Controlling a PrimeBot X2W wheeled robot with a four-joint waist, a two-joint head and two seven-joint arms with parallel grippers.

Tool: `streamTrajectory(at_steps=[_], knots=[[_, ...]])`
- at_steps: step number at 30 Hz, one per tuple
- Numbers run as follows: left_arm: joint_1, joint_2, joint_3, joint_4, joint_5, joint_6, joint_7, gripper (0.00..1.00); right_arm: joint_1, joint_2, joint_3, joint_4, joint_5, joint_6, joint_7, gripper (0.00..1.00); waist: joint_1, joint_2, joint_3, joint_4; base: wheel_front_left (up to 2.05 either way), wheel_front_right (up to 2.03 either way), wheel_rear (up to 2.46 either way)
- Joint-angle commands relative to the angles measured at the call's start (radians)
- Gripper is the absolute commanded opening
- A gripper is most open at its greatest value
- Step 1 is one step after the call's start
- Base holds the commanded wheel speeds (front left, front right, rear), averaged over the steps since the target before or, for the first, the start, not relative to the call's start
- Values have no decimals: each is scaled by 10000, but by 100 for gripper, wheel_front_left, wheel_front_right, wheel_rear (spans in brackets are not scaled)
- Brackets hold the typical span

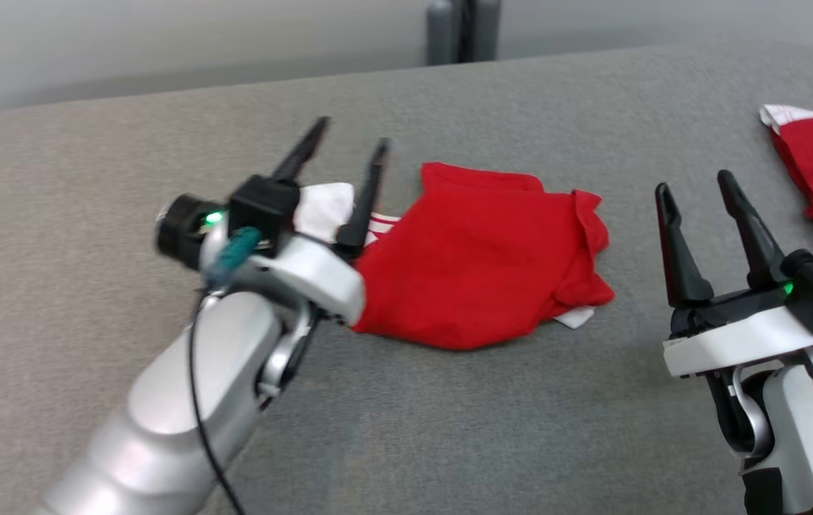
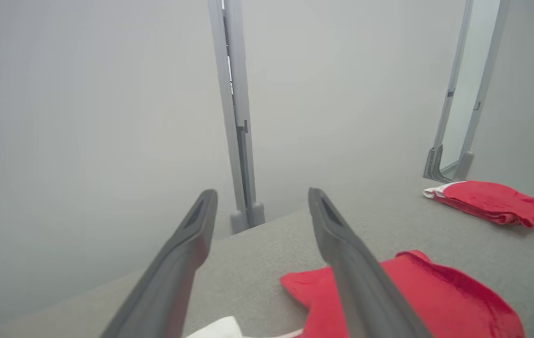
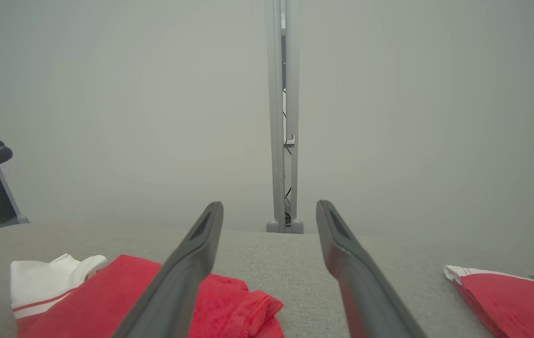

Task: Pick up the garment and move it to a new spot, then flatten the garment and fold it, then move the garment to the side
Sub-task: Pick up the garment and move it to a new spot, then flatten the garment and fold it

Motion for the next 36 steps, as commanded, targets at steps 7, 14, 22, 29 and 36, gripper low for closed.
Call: streamTrajectory(at_steps=[7,14,22,29,36], knots=[[1921,1293,1415,-567,-18,486,-214,100,134,-329,597,487,171,-4,16,100,0,0,-711,1086,0,0,0],[4305,1013,2964,-1653,376,444,-216,100,11,-687,1128,824,378,-4,460,100,0,0,-799,1861,0,0,0],[5064,-153,3776,-1707,1267,-278,-219,100,-1251,-1667,2449,1570,1156,-4,2082,100,0,0,-452,2964,0,0,0],[5019,-915,4230,-1323,1864,-911,-218,100,-2664,-2715,3997,2656,2590,-4,3581,100,0,0,-108,3735,0,0,0],[5166,-1252,4636,-1048,2212,-1358,-219,100,-3502,-3579,5520,3379,3980,-4,4922,100,0,0,-17,4108,0,0,0]])
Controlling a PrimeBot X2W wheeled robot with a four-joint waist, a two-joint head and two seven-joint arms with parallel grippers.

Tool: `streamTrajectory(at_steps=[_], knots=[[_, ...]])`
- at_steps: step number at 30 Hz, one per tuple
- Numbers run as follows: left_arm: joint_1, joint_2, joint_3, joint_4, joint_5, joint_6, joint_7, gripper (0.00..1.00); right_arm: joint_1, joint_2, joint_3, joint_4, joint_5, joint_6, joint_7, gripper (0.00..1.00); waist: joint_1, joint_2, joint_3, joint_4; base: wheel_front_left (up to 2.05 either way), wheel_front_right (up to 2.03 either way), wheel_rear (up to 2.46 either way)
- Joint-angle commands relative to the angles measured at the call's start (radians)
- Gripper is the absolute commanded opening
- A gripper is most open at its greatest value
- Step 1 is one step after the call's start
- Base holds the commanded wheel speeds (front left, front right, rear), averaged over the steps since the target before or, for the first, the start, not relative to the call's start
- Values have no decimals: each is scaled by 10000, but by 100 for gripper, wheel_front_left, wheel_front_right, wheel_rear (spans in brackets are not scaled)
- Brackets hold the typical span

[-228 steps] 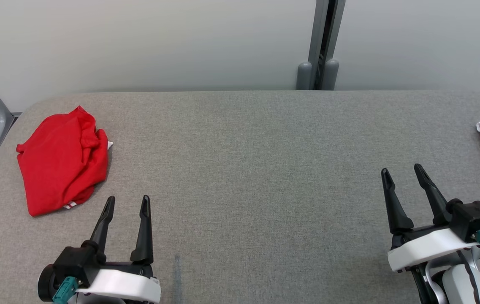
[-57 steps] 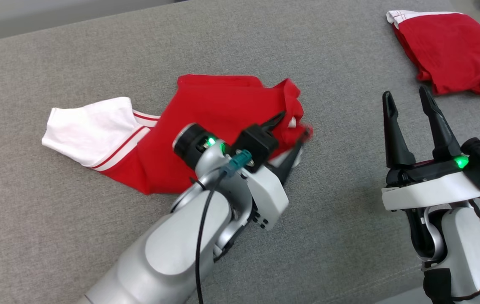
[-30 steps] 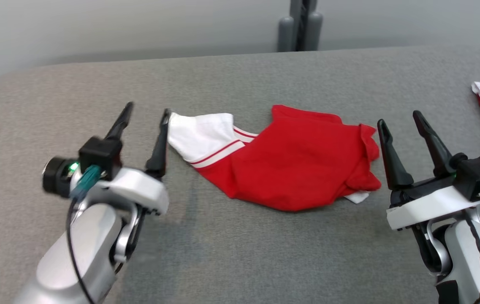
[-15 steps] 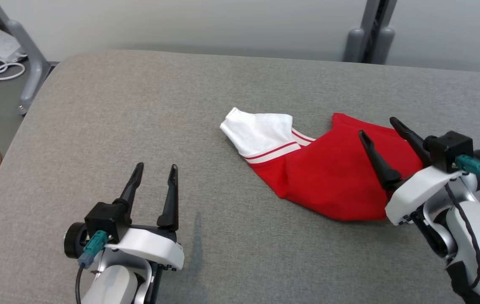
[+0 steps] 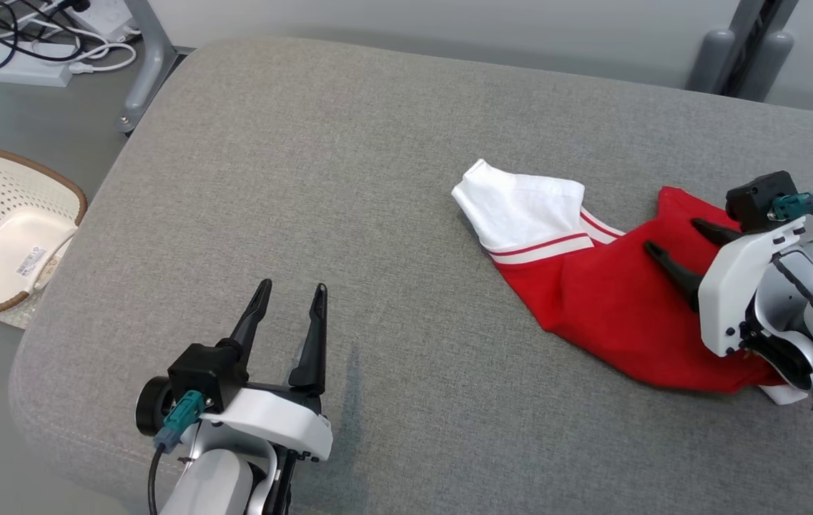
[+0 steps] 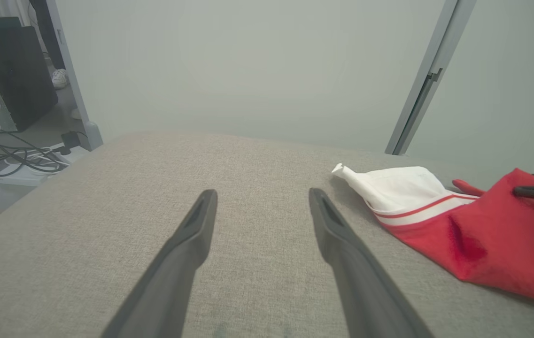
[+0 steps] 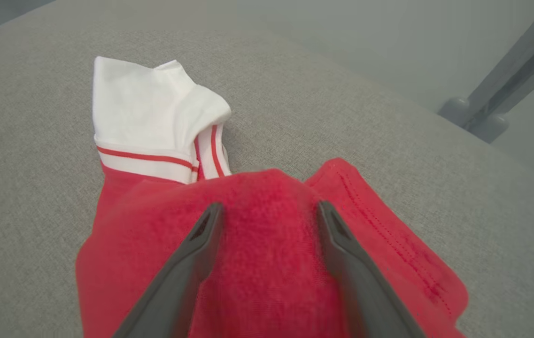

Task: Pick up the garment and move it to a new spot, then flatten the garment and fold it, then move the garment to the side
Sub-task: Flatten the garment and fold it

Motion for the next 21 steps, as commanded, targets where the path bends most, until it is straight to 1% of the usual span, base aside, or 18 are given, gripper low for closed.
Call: streamTrajectory(at_steps=[1,3,4,5,8,13,17,21], knots=[[45,32,67,15,62,-45,-44,100,-97,-93,52,43,130,-4,66,100,0,0,17,30,0,0,0],[49,-8,144,40,140,-135,-44,100,-250,-203,421,100,475,-4,299,100,0,0,33,66,0,0,0],[41,-25,178,48,169,-137,-44,100,-347,-289,644,107,542,-4,341,30,0,0,41,75,0,0,0],[27,-37,207,60,204,-170,-44,100,-475,-425,819,152,515,-4,302,0,0,0,50,80,0,0,0],[-4,-67,279,77,278,-202,-44,100,-695,-517,1124,304,598,-5,-116,0,0,0,49,46,0,0,0],[119,-74,383,81,285,-218,-45,100,-946,-447,1405,174,530,-5,-1498,0,0,0,-118,-288,0,0,0],[182,-73,606,115,411,-222,-45,100,-1006,-378,1443,-38,134,-5,-2733,0,0,0,-415,-805,0,0,0],[292,-70,823,125,521,-252,-34,100,-655,-265,1028,-346,-367,-5,-3837,0,0,0,-812,-1443,0,0,0]])
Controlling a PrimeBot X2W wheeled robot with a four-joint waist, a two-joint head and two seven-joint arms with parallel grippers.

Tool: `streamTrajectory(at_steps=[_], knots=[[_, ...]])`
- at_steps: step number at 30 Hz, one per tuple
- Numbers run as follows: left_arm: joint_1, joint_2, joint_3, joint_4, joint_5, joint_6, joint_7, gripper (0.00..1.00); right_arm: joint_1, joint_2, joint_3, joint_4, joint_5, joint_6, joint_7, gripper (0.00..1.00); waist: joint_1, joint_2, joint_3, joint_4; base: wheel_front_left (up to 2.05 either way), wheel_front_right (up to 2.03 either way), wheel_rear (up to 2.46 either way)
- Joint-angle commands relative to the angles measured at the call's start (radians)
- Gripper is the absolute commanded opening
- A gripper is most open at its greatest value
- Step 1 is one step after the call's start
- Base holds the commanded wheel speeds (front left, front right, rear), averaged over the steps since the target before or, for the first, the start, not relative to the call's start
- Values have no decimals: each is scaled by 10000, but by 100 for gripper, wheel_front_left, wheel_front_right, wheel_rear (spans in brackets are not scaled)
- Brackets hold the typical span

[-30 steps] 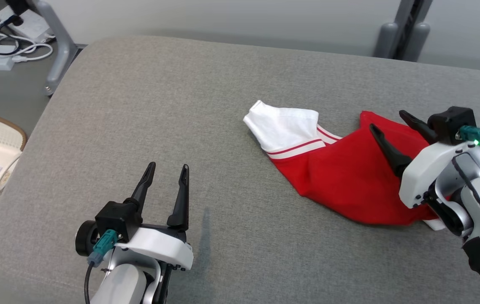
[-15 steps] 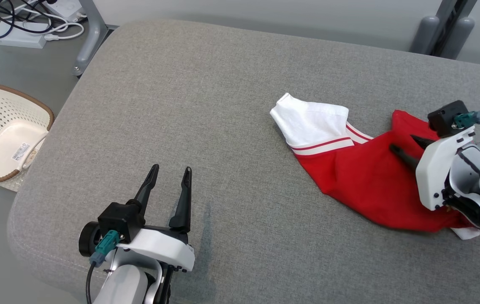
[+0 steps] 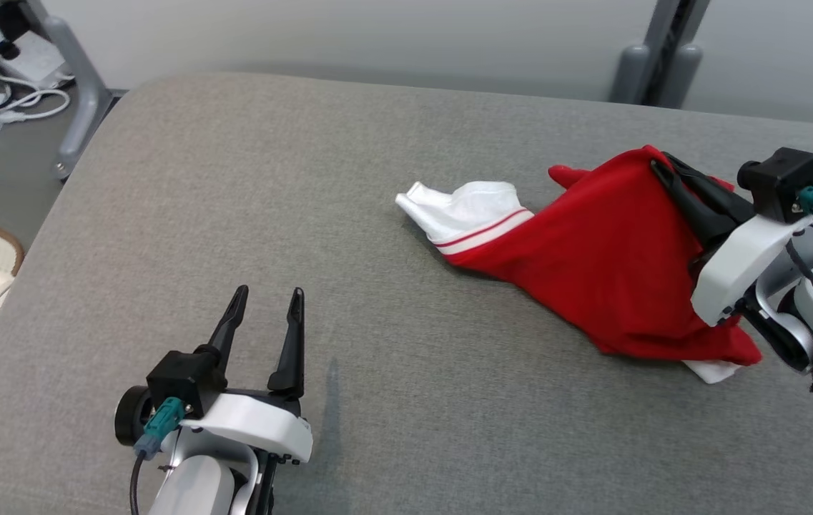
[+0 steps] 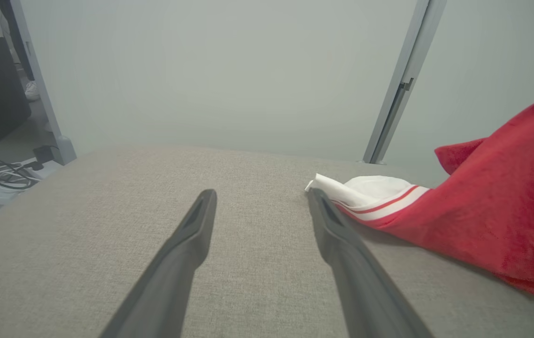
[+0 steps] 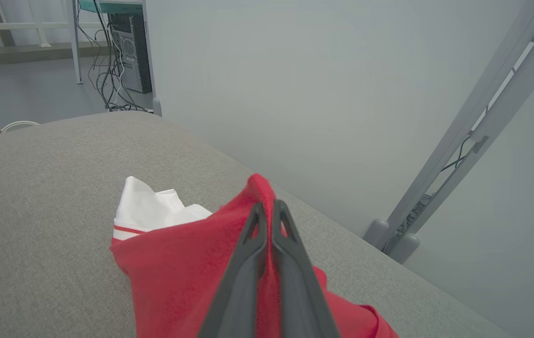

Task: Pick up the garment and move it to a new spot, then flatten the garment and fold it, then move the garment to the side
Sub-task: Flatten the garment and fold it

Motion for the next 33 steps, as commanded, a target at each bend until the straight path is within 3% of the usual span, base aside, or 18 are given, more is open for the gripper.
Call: streamTrajectory(at_steps=[1,5,10,11,14,20,21,22,23,33], knots=[[153,43,150,14,85,-33,-22,100,394,57,-197,-269,-295,-7,-388,0,0,-1,-468,-642,0,0,0],[342,45,435,-32,144,-43,-23,100,1510,258,-671,-1371,-780,-7,-607,0,0,-1,-792,-1385,0,0,0],[500,43,754,-71,262,-77,-23,100,3767,450,-1523,-3169,-1299,-6,-76,0,0,-1,-963,-2205,0,0,0],[570,43,921,-81,291,-63,-23,100,4665,574,-1638,-4027,-1602,-6,269,0,0,-1,-965,-2525,0,0,0],[562,38,1149,-57,368,-107,-21,100,5952,825,-1491,-5140,-1495,-6,947,0,0,-1,-925,-2939,0,0,0],[321,44,1273,3,444,-214,-21,100,7134,697,-1147,-5778,-895,-6,2160,0,0,-1,-826,-3338,0,0,0],[273,44,1270,20,447,-229,-21,100,7227,684,-1163,-5787,-759,-4,2344,18,0,-1,-802,-3380,0,0,0],[231,45,1268,35,445,-237,-21,100,7280,691,-1270,-5749,-658,-4,2468,55,0,-1,-784,-3416,0,0,0],[192,44,1255,50,444,-232,-21,100,7325,714,-1374,-5711,-562,-6,2597,100,0,-1,-770,-3442,0,0,0],[140,44,1054,169,386,-279,-21,100,6865,946,-3120,-6018,-490,-6,2335,100,0,-1,-810,-3248,0,0,0]])
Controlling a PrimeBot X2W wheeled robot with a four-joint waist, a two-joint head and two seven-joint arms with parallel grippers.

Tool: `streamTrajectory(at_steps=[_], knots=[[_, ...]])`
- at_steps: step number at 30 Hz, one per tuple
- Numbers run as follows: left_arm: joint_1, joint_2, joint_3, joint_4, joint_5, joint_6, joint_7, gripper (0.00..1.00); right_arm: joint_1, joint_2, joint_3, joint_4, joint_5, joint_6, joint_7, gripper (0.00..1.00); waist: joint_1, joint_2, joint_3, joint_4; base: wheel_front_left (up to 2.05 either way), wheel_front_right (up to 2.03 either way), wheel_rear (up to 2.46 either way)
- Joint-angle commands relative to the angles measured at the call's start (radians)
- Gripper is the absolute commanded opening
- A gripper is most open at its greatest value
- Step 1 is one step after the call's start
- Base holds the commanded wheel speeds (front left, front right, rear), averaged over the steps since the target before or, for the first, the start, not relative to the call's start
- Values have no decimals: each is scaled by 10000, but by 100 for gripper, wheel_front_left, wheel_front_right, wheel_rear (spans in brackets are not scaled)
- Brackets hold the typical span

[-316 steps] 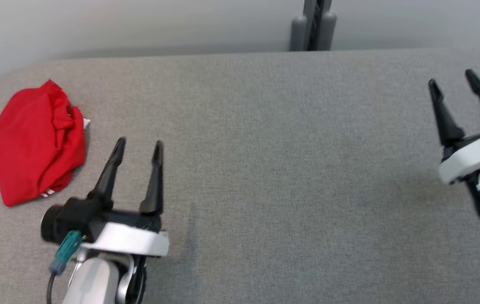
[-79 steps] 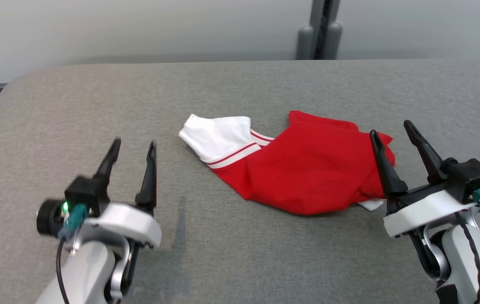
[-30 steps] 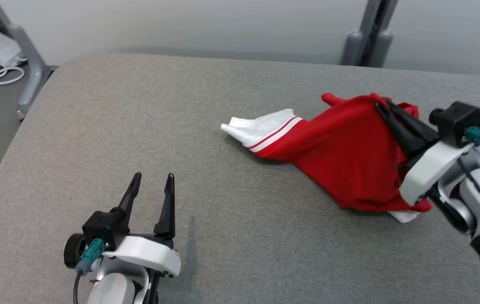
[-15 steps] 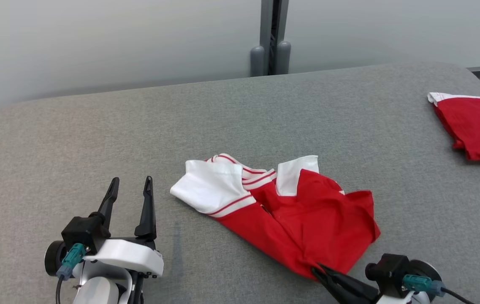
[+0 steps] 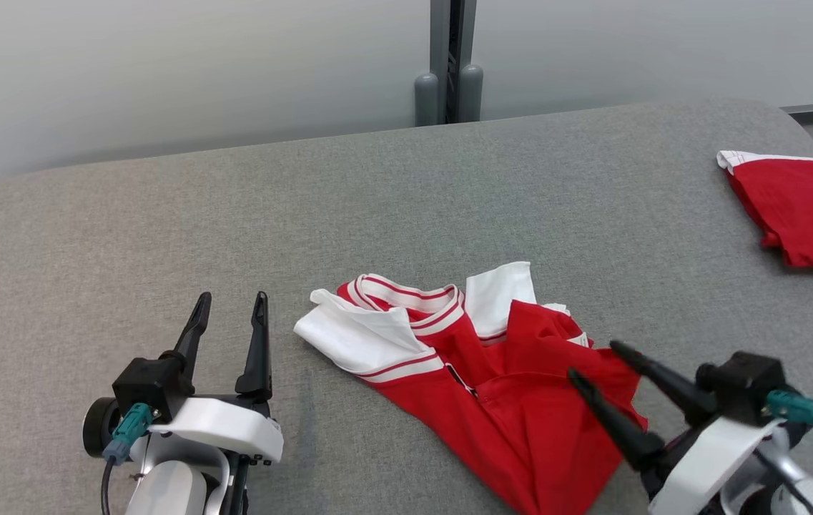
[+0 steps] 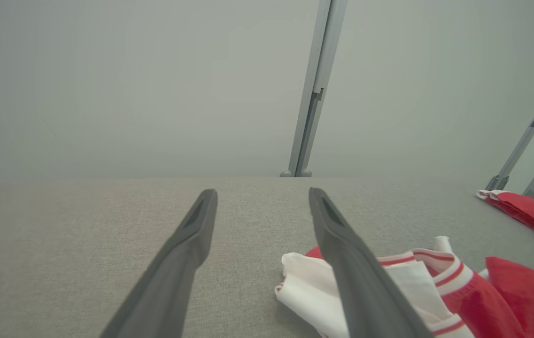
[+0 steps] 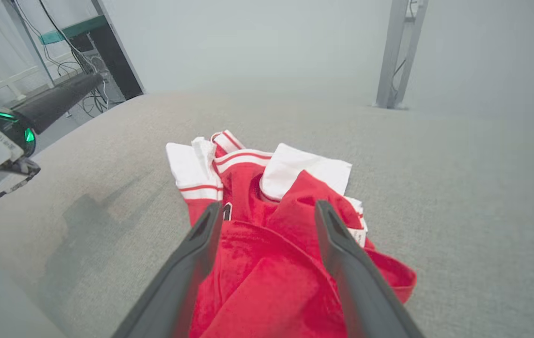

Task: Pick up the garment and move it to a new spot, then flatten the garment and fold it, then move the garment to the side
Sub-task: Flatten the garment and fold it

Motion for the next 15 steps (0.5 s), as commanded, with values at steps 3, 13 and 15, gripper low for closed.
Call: streamTrajectory(at_steps=[3,13,15], knots=[[-19,46,-3,-11,29,-27,-17,100,-441,151,-752,-39,-316,-4,-472,100,0,0,-54,179,0,0,0],[183,46,-154,-370,-105,-194,-17,100,-1542,776,-2079,1318,-1116,-4,-2103,100,0,0,-60,712,0,0,0],[247,41,-183,-449,-99,-215,-17,100,-1604,892,-2323,1863,-1380,-4,-2456,100,0,0,-51,838,0,0,0]])
